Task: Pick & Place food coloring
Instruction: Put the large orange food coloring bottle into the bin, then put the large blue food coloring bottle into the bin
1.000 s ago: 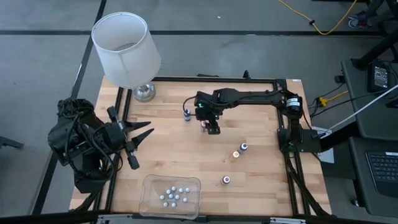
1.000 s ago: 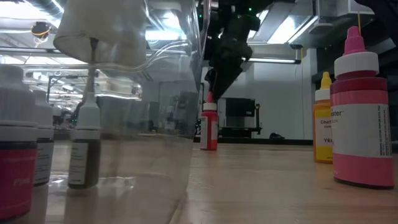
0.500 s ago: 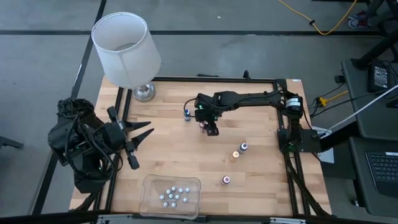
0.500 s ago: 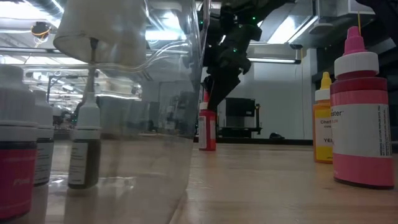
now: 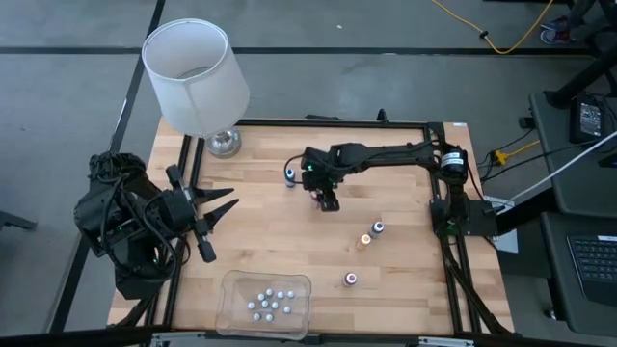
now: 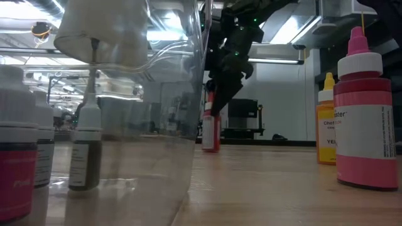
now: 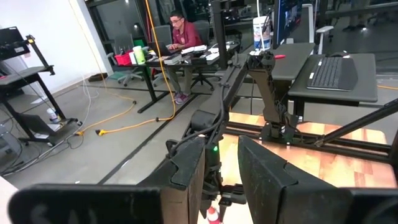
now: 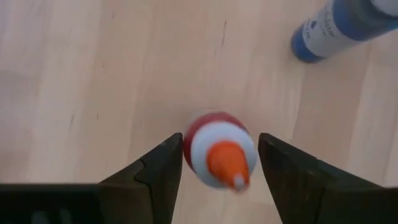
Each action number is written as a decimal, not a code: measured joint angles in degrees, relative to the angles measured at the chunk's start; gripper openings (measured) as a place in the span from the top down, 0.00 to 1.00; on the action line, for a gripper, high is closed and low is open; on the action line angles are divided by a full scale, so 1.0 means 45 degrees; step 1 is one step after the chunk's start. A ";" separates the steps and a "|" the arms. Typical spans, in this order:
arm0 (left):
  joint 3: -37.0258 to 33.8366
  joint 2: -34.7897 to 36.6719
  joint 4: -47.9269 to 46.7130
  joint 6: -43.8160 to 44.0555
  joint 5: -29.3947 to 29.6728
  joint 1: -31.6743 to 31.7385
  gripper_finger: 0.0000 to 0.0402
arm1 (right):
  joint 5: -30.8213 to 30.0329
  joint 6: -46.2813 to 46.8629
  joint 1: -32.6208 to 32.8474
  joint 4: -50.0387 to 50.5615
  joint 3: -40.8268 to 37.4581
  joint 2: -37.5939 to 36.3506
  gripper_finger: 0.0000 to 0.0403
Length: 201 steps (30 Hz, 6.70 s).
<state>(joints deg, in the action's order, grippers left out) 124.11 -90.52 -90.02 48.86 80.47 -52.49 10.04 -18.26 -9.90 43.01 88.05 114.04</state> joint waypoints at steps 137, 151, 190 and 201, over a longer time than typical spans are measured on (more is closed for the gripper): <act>0.0005 0.0005 0.0000 0.0884 -0.1899 0.1758 0.77 | 0.0415 -0.3730 0.7988 0.4419 1.0224 0.4375 0.61; 0.0005 0.0005 0.0000 0.0971 -0.1899 0.1758 0.77 | 0.0958 -0.3999 0.7910 0.4143 1.0248 0.5344 0.61; 0.0005 0.0005 0.0000 0.0876 -0.1894 0.1758 0.77 | -0.0495 -0.4002 0.7837 0.4587 1.0427 0.5277 0.53; 0.0005 0.0005 0.0000 0.0874 -0.2042 0.1760 0.77 | -0.3398 -0.3624 0.7842 0.4843 1.0423 0.3305 0.53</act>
<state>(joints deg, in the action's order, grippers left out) 124.14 -90.50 -90.02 52.79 71.28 -44.57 -5.25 -34.57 25.39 64.81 134.96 128.91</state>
